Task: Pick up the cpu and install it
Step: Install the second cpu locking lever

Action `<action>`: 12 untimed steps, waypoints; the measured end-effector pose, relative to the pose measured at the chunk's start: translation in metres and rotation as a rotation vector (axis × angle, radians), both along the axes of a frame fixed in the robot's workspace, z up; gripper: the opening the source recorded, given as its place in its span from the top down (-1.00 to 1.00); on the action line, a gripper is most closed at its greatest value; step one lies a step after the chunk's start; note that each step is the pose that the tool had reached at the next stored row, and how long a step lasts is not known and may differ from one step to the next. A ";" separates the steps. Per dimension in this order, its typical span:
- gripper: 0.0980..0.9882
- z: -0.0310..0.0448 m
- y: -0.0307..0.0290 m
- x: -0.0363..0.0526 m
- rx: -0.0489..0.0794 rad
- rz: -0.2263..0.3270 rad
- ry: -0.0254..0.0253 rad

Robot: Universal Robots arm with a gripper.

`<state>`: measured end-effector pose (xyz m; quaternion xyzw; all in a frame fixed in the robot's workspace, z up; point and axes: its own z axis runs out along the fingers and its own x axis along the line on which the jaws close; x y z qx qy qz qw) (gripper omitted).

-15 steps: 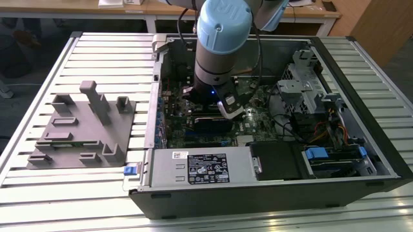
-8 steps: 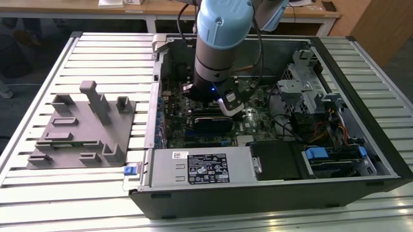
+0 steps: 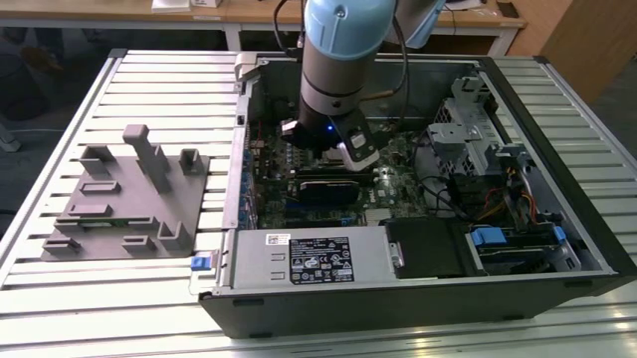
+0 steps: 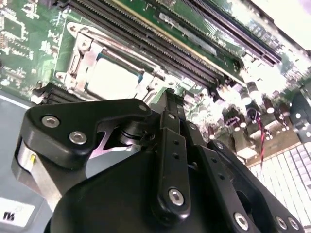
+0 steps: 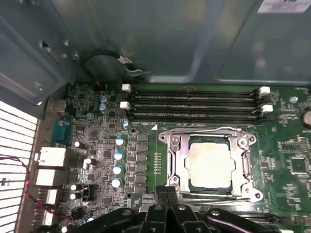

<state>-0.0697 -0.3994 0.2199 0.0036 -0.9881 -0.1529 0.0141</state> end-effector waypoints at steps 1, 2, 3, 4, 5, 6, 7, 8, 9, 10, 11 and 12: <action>0.98 0.0024 0.0000 0.0000 0.000 0.000 0.0001; 0.98 0.0048 0.0000 0.0000 0.001 0.000 0.0001; 0.98 0.0073 0.0000 0.0000 0.001 0.000 0.0000; 0.98 0.0094 0.0000 0.0000 0.002 0.000 0.0000; 0.98 0.0117 0.0000 0.0000 0.002 0.000 0.0000; 0.98 0.0139 0.0000 0.0000 0.003 0.000 0.0000; 0.98 0.0161 0.0000 0.0000 0.003 0.000 0.0001; 0.98 0.0177 0.0000 0.0000 0.004 0.000 0.0001; 0.98 0.0192 0.0000 0.0001 0.004 0.000 0.0000; 0.98 0.0204 0.0000 0.0001 0.005 0.000 0.0000; 0.98 0.0213 0.0000 0.0001 0.006 0.000 0.0000; 0.98 0.0224 0.0000 0.0001 0.006 0.000 0.0000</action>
